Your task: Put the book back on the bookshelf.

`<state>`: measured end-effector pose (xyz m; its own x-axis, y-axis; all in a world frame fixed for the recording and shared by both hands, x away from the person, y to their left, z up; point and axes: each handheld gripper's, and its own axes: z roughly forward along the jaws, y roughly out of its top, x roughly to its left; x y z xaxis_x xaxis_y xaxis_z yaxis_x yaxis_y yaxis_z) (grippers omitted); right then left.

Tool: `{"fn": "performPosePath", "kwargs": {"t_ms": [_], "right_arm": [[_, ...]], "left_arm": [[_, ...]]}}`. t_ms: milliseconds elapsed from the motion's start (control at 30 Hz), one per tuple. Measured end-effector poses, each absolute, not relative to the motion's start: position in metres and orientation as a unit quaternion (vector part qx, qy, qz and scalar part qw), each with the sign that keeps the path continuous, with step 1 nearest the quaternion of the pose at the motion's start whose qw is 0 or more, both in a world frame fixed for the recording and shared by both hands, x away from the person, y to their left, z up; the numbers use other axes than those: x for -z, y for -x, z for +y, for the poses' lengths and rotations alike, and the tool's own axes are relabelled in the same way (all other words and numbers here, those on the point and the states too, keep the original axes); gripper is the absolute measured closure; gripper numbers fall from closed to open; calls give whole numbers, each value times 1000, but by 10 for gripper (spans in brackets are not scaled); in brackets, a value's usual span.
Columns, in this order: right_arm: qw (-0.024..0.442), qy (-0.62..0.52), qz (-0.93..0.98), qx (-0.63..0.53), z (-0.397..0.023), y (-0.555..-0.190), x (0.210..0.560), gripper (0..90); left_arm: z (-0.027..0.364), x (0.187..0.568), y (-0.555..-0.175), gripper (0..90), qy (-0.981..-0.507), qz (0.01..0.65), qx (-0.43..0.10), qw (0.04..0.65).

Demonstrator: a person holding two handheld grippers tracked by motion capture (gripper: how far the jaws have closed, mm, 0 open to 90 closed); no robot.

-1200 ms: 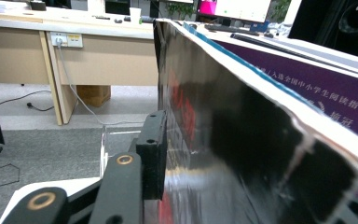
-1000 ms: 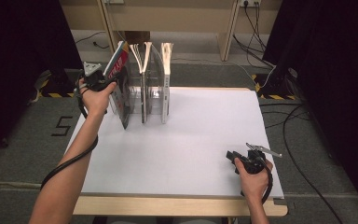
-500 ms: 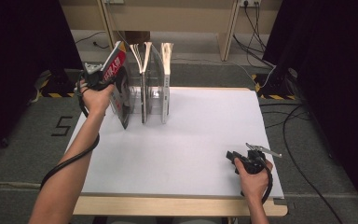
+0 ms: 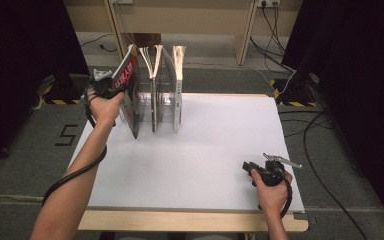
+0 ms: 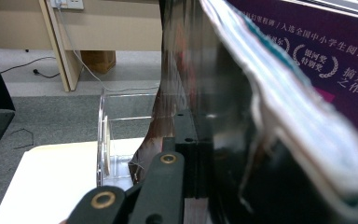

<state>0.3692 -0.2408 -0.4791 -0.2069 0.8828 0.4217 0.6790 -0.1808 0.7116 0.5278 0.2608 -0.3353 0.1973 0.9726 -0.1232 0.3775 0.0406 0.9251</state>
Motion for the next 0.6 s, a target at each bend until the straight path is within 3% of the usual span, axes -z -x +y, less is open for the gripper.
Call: {"fn": "performPosePath", "kwargs": {"t_ms": [600], "right_arm": [[116,-620,632,-451,-241,-369,480,675]], "left_arm": [[271,335,-526,867,-598,530,-361,481]]}}
